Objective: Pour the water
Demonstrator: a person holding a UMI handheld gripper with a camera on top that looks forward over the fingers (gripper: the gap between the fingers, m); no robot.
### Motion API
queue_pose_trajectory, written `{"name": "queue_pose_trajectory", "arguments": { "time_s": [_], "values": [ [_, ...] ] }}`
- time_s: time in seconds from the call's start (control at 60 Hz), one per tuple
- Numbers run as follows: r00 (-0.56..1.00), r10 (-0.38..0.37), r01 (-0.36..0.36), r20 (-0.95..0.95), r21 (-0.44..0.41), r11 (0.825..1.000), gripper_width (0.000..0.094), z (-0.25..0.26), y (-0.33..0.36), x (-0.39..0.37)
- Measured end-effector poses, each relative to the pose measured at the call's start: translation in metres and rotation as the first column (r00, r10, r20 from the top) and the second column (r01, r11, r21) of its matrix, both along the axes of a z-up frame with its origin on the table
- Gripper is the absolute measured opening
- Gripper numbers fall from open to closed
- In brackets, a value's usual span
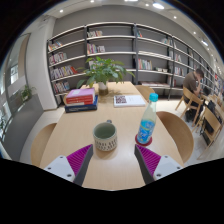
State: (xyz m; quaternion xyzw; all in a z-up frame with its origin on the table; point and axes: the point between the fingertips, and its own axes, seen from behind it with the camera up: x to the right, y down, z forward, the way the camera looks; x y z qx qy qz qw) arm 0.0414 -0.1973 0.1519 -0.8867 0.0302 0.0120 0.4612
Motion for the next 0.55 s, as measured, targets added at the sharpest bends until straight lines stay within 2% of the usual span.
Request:
{"name": "queue_pose_trajectory", "arguments": {
  "time_s": [0.25,0.55],
  "values": [
    [0.999,0.004,-0.008,0.047,0.078,0.997,0.0852,0.054,0.004,-0.008],
    [1.000,-0.015,0.012,0.025,0.091,0.996,0.0852,0.068,-0.001,-0.016]
  ]
}}
